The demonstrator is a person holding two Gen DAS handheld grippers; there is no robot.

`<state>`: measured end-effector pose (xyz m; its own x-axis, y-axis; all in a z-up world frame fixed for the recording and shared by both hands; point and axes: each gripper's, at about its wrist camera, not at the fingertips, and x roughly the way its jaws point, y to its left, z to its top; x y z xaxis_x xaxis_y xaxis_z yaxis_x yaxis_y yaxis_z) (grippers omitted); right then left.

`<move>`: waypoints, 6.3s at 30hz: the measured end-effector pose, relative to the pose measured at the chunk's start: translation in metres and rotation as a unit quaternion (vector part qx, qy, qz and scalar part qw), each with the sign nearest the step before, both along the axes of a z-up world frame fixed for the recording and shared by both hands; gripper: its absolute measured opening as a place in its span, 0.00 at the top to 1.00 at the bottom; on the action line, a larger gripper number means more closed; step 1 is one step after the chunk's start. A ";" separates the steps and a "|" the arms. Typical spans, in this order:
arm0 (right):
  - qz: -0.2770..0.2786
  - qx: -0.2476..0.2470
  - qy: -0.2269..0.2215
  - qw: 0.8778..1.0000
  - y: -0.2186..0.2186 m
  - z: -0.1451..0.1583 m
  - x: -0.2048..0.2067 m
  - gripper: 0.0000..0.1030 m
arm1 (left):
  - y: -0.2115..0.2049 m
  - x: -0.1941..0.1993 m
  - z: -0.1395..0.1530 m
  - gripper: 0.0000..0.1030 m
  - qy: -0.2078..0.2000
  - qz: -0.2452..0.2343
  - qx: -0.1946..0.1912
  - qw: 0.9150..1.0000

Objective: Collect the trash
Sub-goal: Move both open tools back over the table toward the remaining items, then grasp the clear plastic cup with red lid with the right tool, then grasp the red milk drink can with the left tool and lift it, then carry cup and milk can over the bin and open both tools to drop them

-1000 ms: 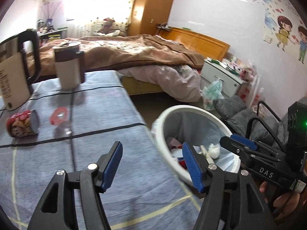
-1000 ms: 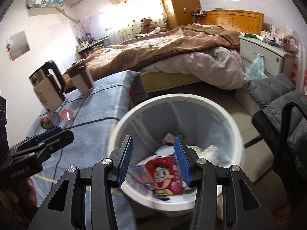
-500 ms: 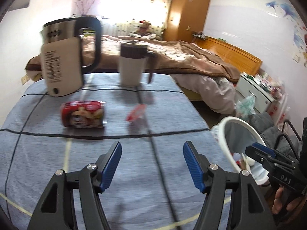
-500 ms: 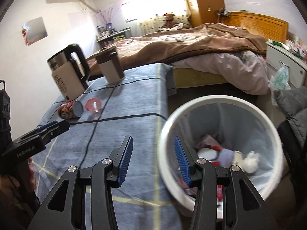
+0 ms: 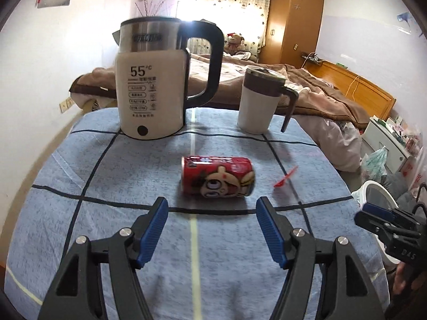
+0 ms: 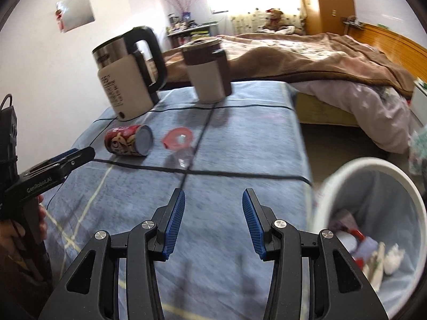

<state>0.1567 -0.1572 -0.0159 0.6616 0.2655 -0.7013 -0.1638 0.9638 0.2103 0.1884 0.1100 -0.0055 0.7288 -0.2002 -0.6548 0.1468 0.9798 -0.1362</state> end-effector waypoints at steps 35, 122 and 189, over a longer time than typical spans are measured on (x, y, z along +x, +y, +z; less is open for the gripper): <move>0.036 -0.027 0.027 0.999 0.070 -0.034 0.089 0.71 | 0.018 0.052 -0.027 0.31 0.032 -0.029 -0.058 0.997; -0.026 0.055 -0.005 0.998 0.006 -0.015 0.032 0.71 | -0.074 0.020 -0.028 0.42 0.037 -0.126 0.005 0.991; -0.149 0.059 -0.057 0.985 -0.164 0.023 -0.091 0.71 | -0.258 -0.070 0.011 0.47 0.007 -0.218 0.007 0.976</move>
